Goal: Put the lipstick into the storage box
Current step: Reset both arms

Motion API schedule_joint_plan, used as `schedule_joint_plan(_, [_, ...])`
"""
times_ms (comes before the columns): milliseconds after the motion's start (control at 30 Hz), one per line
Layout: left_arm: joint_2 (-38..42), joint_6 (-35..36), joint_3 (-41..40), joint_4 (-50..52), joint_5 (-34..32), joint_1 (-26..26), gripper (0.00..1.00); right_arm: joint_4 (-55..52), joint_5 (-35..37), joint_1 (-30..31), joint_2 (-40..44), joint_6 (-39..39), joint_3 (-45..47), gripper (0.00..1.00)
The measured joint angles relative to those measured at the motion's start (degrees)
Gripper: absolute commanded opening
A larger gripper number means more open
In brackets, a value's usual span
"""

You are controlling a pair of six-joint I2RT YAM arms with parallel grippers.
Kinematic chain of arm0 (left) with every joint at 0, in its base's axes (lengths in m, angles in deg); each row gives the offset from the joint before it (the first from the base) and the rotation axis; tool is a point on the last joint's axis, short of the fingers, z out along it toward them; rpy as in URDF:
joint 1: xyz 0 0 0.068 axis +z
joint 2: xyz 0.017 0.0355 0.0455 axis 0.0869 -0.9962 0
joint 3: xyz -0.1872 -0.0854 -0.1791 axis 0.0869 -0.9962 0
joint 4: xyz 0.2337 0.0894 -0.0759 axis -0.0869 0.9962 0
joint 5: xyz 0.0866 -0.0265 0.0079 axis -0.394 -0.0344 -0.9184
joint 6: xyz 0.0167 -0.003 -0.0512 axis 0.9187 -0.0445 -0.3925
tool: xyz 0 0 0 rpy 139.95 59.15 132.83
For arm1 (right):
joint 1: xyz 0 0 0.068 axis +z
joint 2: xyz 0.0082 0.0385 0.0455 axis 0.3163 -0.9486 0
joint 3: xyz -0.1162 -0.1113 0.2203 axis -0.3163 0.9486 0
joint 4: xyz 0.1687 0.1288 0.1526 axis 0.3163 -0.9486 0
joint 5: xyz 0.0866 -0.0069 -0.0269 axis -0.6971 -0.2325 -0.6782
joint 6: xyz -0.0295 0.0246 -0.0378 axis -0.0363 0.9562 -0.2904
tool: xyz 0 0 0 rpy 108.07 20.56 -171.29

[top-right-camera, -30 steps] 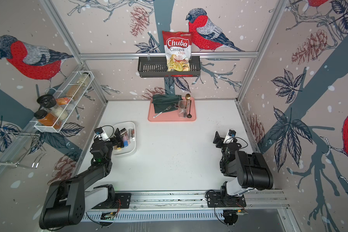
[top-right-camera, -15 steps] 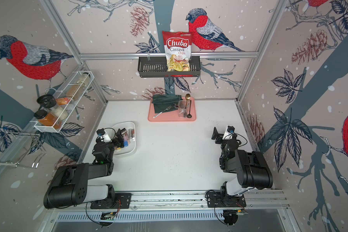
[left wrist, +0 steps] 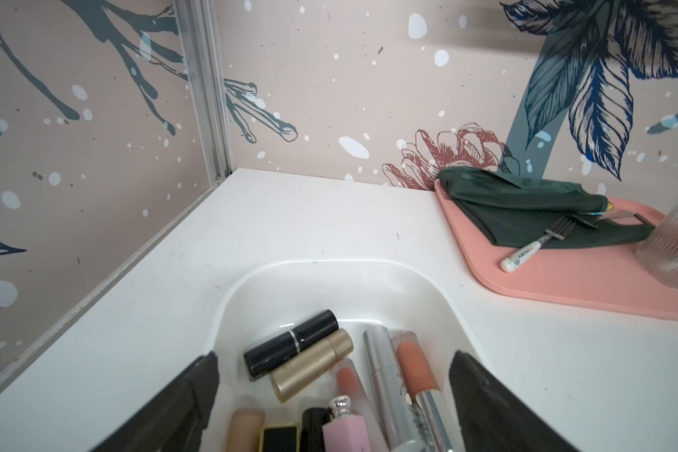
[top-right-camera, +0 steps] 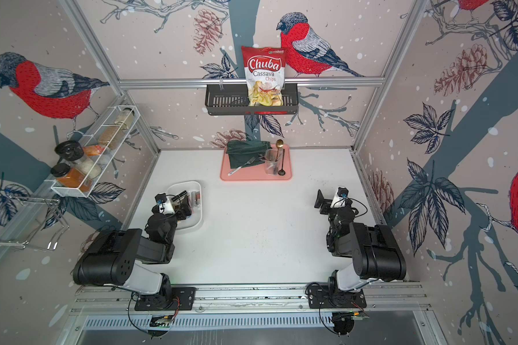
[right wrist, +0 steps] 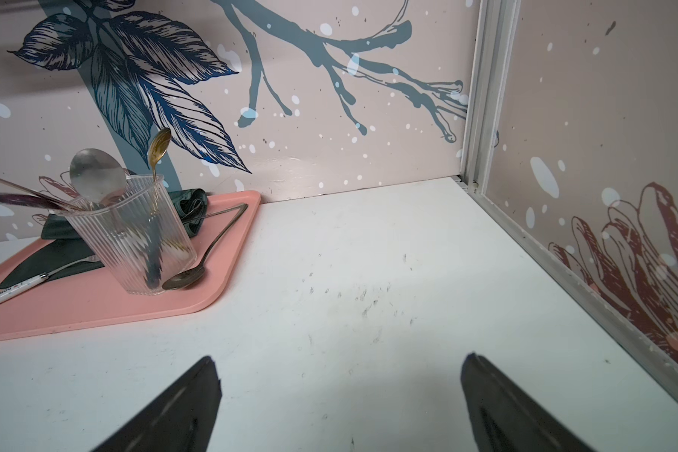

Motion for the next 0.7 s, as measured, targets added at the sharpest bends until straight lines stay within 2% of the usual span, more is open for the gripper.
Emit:
schedule_joint_plan(267, [-0.7,2.3,0.6,-2.8,-3.3,-1.4,0.96,0.0,0.0,0.1,0.0,-0.6,0.0,1.00])
schedule_joint_plan(433, [-0.4,2.3,6.3,2.7,-5.0,-1.4,0.96,0.0,0.1,0.1,0.0,-0.6,0.0,1.00])
schedule_joint_plan(633, [-0.5,2.3,6.5,5.7,-6.3,-1.4,0.96,-0.1,0.3,0.1,0.0,-0.6,-0.1,1.00])
schedule_joint_plan(700, [-0.5,2.3,6.5,5.9,-6.3,-1.4,0.99,-0.1,0.5,0.1,0.0,-0.6,-0.1,1.00])
